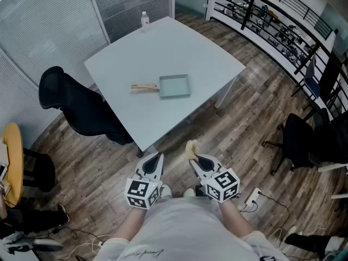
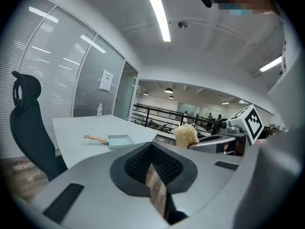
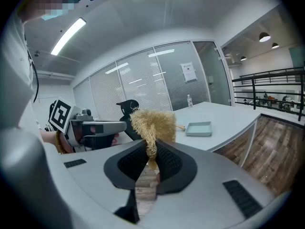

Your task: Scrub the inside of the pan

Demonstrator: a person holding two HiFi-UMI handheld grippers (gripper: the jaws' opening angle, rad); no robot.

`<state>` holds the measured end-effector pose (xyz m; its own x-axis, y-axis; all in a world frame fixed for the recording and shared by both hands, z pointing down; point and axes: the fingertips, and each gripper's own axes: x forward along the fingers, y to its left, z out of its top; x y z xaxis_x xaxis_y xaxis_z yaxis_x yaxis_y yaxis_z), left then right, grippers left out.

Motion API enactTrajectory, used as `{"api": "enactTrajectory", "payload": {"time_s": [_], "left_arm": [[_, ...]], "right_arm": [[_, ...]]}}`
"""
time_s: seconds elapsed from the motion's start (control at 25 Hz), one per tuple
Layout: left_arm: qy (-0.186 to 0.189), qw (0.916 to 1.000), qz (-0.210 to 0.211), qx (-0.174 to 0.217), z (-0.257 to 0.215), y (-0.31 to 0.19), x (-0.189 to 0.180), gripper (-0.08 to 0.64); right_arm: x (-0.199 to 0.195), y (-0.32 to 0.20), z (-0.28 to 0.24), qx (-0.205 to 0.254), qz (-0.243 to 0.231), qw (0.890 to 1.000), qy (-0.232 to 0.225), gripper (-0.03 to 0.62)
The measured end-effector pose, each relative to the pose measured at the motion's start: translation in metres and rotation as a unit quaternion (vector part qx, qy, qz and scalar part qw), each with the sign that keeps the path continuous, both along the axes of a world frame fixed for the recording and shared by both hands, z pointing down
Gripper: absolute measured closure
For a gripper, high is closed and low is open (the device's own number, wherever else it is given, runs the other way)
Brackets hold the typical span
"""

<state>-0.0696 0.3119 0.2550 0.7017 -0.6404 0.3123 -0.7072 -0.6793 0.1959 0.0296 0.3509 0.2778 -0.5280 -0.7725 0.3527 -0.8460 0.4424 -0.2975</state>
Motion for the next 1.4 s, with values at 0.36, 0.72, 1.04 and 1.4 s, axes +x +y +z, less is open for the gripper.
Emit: {"api": "enactTrajectory", "payload": {"time_s": [0.36, 0.72, 1.04, 1.4], "left_arm": [[0.003, 1.0000, 0.002, -0.001, 0.000, -0.002, -0.004, 0.549], [0.004, 0.9999, 0.012, 0.002, -0.001, -0.008, -0.011, 0.549], [0.005, 0.9996, 0.026, 0.005, 0.000, -0.021, -0.029, 0.549], [0.011, 0.9992, 0.038, 0.006, 0.003, -0.032, -0.049, 0.549]], "right_arm": [[-0.006, -0.002, 0.002, -0.001, -0.003, 1.000, 0.005, 0.535], [-0.014, -0.008, -0.001, 0.004, 0.005, 1.000, 0.006, 0.535], [-0.032, -0.020, 0.001, 0.005, 0.011, 1.000, 0.011, 0.535], [-0.053, -0.025, 0.003, 0.003, 0.021, 1.000, 0.022, 0.535]]}}
